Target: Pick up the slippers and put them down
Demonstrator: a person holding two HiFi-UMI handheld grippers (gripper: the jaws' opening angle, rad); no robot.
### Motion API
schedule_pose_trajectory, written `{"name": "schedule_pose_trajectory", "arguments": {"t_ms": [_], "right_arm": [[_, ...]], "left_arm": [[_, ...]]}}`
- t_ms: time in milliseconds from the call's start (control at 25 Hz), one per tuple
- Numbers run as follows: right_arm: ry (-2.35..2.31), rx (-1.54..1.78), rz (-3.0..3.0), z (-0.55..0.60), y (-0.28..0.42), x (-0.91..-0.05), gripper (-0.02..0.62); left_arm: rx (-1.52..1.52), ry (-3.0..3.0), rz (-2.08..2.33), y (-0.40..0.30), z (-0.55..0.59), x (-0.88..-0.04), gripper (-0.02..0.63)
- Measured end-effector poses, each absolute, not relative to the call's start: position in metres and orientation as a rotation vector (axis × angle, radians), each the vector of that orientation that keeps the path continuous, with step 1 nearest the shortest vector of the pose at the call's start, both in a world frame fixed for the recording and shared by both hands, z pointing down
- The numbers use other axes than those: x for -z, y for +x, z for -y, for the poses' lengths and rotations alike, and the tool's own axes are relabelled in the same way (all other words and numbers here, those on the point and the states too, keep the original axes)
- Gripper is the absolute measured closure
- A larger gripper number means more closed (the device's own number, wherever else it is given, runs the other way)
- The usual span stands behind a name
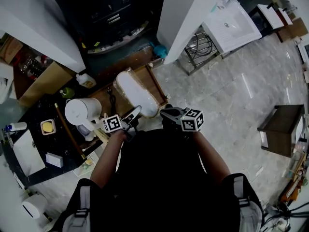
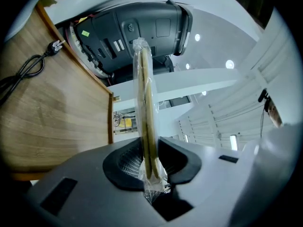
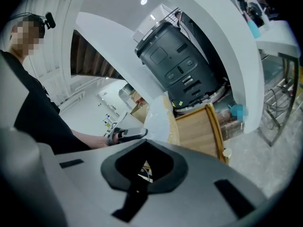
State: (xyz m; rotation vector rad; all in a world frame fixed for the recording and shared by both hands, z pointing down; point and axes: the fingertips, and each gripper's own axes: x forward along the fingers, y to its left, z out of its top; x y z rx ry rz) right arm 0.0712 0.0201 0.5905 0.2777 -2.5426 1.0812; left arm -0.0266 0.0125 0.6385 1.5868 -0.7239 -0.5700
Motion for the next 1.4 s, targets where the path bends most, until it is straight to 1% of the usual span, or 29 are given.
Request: {"name": "schedule_pose_trajectory", "arguments": {"t_ms": [200, 400, 560, 960, 1400], "right_arm": [[0.229, -1.076, 2.536, -0.017, 0.068, -0.590, 0.589], [0.213, -1.080, 2.536, -0.010, 0.068, -0.589, 0.589], [0.201, -1.087, 2.534, -0.006, 0.066, -0.592, 0.589], [0.112, -1.086, 2.537, 0.007, 0.052, -0.592, 0.589], [0.011, -1.054, 2.526, 0.019, 0.039, -0.590, 0.589]], "left_arm": [[0.561, 1.617, 0.768, -0.029, -0.018, -0.636, 0.514], [0.614, 1.543, 0.779, -0.031, -0.022, -0.636, 0.514], [0.597, 1.620, 0.812, -0.037, -0.021, -0.632, 0.514], [0.661, 1.550, 0.912, -0.051, -0.026, -0.621, 0.514], [0.711, 1.600, 0.998, -0.065, -0.033, -0.606, 0.514]]}}
